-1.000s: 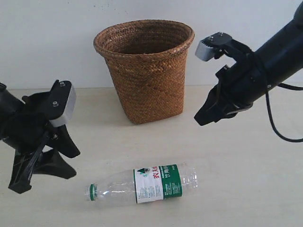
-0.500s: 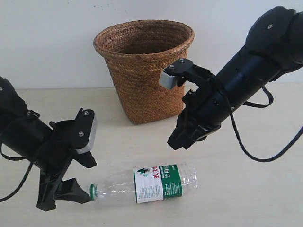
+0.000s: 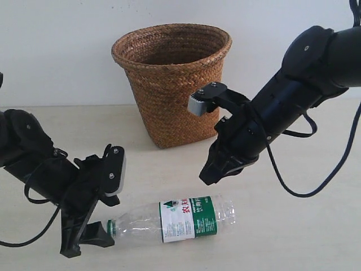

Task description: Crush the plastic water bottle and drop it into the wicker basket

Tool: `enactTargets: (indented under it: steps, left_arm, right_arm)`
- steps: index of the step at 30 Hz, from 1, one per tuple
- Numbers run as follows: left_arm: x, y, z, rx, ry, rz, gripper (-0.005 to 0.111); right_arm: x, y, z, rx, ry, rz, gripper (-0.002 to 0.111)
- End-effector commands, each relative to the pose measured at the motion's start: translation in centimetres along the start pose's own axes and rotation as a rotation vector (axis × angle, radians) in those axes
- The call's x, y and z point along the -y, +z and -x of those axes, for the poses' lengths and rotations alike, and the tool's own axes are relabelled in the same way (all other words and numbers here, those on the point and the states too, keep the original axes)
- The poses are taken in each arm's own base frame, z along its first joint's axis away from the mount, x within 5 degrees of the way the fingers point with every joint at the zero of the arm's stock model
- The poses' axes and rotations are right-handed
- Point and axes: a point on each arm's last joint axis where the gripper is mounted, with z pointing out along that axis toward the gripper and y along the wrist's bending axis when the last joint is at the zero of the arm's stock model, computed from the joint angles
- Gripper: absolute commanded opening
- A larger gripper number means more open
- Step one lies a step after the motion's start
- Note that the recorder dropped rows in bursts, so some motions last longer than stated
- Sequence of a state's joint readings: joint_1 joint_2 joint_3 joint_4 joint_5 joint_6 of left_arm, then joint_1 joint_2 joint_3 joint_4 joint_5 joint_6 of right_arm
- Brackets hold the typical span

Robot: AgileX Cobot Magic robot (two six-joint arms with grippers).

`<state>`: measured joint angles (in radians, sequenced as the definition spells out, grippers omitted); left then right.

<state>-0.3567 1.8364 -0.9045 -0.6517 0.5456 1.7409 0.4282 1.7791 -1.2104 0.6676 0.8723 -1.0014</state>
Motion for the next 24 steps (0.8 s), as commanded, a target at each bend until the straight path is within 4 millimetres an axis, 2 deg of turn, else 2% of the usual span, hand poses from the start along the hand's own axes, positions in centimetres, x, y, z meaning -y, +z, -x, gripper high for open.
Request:
enactTargets:
  steps: [1, 11, 14, 18, 19, 24]
  left_arm:
    - [-0.2, 0.8, -0.1, 0.001, -0.023, 0.027, 0.069]
    - [-0.3, 2.4, -0.4, 0.023, -0.052, 0.012, 0.065]
    - [-0.2, 2.8, -0.6, 0.018, -0.039, 0.001, 0.049]
    - [-0.1, 2.8, -0.6, 0.019, -0.037, -0.008, 0.010]
    - [0.0, 2.8, -0.6, 0.020, -0.030, -0.015, 0.005]
    - [0.1, 2.8, -0.5, 0.025, -0.031, -0.030, 0.004]
  right_arm:
    - [0.1, 0.2, 0.0, -0.005, 0.005, 0.001, 0.000]
    - [0.1, 0.3, 0.0, -0.007, 0.010, 0.004, 0.000]
    - [0.0, 0.3, -0.1, -0.012, 0.011, 0.014, 0.000]
    - [0.1, 0.3, 0.0, -0.009, 0.017, 0.013, 0.000]
    - [0.0, 0.3, -0.1, -0.012, 0.038, 0.016, 0.000]
    - [0.1, 1.0, -0.2, -0.025, 0.171, 0.032, 0.000]
